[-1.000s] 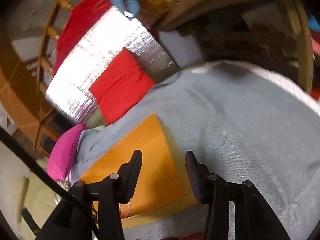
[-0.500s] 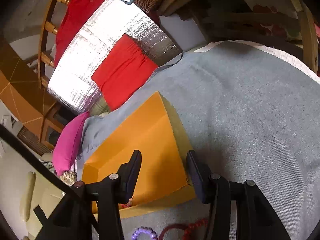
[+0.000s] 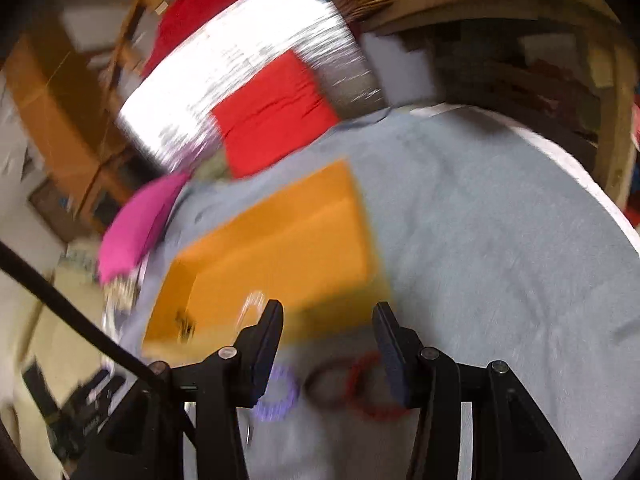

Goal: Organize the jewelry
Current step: 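Grasp white bead bracelet with left tool while right tool grasps red bead bracelet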

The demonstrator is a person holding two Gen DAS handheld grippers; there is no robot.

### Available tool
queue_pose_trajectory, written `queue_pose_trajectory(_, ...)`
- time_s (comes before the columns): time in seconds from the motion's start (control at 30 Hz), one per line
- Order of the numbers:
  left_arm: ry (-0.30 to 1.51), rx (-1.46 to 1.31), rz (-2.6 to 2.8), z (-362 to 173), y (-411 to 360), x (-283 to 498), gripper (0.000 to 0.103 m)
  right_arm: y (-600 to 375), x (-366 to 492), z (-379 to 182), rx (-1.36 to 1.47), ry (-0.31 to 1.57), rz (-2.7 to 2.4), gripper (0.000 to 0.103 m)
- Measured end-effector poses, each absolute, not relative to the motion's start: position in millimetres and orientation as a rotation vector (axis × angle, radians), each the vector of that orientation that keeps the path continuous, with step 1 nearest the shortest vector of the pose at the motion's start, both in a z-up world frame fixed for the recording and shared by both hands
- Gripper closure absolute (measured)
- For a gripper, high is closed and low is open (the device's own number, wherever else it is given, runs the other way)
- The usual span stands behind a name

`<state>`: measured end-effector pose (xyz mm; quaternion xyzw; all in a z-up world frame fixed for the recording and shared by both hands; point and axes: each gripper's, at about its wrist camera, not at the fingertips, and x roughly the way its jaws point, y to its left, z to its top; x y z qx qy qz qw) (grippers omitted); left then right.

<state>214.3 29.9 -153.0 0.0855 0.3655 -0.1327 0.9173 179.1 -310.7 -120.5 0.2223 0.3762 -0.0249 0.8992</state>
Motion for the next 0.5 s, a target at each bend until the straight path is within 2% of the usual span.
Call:
queue_pose_trajectory(0.2,0.834,0.282,-0.331,-183.3,15.9,210.5,0.034,-327.2,163.2,-148.6,0.463,0.889,-0.137,0.052)
queue_pose_trajectory(0.4,0.886,0.2,-0.355,-191.0,27.0,232.9,0.034,-334.5,182.4,-181.4,0.42,1.011,-0.228,0.053)
queue_pose_trajectory(0.5,0.918,0.155,-0.368,-193.7,28.1,244.8,0.034,-334.2,191.7,-187.3,0.411,1.019,-0.256,0.061)
